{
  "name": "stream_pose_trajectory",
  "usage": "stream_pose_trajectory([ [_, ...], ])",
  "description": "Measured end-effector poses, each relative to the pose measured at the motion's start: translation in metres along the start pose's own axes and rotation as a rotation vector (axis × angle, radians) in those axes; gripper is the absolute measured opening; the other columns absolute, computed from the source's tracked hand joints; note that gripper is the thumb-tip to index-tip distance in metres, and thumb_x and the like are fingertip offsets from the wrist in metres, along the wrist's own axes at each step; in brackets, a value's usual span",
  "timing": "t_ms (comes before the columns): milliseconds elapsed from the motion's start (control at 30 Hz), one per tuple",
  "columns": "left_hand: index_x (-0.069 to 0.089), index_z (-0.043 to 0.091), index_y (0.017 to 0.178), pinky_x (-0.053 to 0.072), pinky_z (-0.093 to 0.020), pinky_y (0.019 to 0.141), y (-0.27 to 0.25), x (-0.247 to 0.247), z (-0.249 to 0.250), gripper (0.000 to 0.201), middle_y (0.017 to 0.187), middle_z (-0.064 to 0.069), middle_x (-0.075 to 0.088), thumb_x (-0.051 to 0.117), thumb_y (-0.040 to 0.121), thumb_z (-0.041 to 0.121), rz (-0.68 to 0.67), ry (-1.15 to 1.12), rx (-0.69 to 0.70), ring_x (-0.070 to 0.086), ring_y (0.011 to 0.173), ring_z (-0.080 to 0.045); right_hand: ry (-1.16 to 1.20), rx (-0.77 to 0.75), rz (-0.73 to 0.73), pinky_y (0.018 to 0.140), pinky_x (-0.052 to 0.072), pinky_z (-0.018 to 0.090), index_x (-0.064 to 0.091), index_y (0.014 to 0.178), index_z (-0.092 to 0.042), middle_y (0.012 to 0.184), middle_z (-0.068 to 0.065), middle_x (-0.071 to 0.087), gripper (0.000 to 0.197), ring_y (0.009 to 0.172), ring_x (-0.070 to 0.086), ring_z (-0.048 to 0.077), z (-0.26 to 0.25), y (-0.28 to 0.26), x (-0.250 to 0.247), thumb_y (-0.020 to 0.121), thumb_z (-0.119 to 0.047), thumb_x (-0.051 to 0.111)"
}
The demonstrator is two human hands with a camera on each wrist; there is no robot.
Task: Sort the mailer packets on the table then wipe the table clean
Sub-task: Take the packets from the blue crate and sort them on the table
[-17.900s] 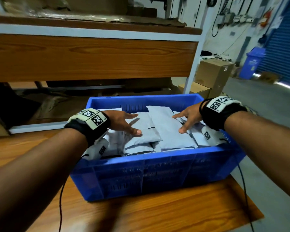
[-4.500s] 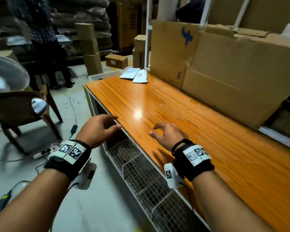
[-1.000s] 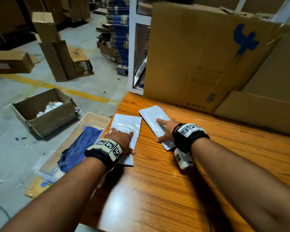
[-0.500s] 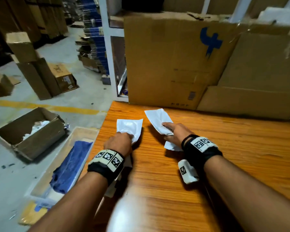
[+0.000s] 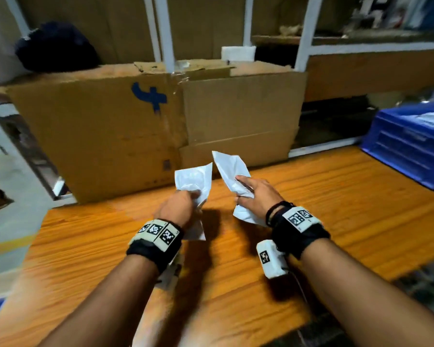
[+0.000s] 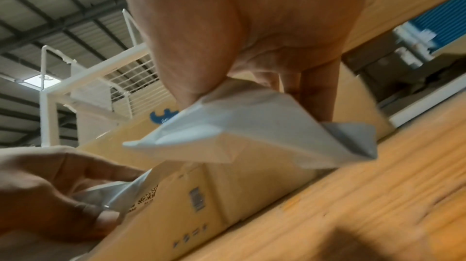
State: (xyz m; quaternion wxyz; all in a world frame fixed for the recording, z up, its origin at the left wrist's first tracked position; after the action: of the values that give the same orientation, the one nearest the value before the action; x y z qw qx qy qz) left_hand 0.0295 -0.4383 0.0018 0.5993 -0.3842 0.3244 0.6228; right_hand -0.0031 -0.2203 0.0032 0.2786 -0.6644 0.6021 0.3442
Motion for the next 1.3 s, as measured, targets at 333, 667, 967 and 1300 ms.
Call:
stream_pose_trajectory([
  [333,0.053,0.036,0.134,0.045,-0.031,0.097,-0.007,0.093,0.255,0.055,0.13,-0.007,0.06,0.071,0.082,0.034,0.003,0.012,0.24,0.056,0.119,-0.027,0.021,0.096,0.209,0.104,0.036,0.032,0.042,0.14,-0.041,0.134,0.006,0.046,0.062,0.125,0.046,0.022,0.168,-0.074,-0.214,0.084,-0.051,0.064],
  [667,0.053,0.035,0.134,0.045,-0.035,0.098,0.002,0.172,0.465,0.055,0.137,-0.006,0.055,0.072,0.082,0.039,-0.038,-0.117,0.412,0.053,0.122,-0.027,0.008,0.242,0.385,0.103,0.039,0.033,0.044,0.139,-0.042,0.129,0.007,0.047,0.06,0.119,0.05,0.023,0.32,-0.118,-0.362,0.083,-0.051,0.066],
  [967,0.057,0.028,0.132,0.041,-0.032,0.1,0.067,0.222,0.645,0.056,0.135,-0.004,0.057,0.073,0.08,0.04,0.009,-0.268,0.544,0.049,0.128,-0.024,-0.057,0.28,0.433,0.103,0.031,0.023,0.045,0.14,-0.037,0.137,0.012,0.047,0.06,0.13,0.044,0.024,0.438,-0.071,-0.476,0.085,-0.045,0.067],
  [1300,0.059,0.025,0.13,0.039,-0.022,0.095,0.147,0.272,0.827,0.054,0.135,-0.001,0.057,0.074,0.08,0.037,-0.047,-0.368,0.597,0.051,0.126,-0.016,-0.09,0.321,0.514,0.11,0.032,0.029,0.049,0.137,-0.037,0.142,0.003,0.048,0.062,0.132,0.043,0.02,0.576,0.001,-0.614,0.08,-0.049,0.07],
])
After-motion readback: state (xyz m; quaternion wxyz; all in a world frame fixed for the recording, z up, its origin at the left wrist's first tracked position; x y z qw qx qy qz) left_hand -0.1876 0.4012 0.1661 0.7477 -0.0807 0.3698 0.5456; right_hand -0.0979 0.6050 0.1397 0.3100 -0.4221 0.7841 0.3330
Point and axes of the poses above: each hand's wrist, its own y-axis towards the middle knuckle, its own x-axis out of the palm, z = x × y, the point moved 10 cm from there along y, towards the middle knuckle
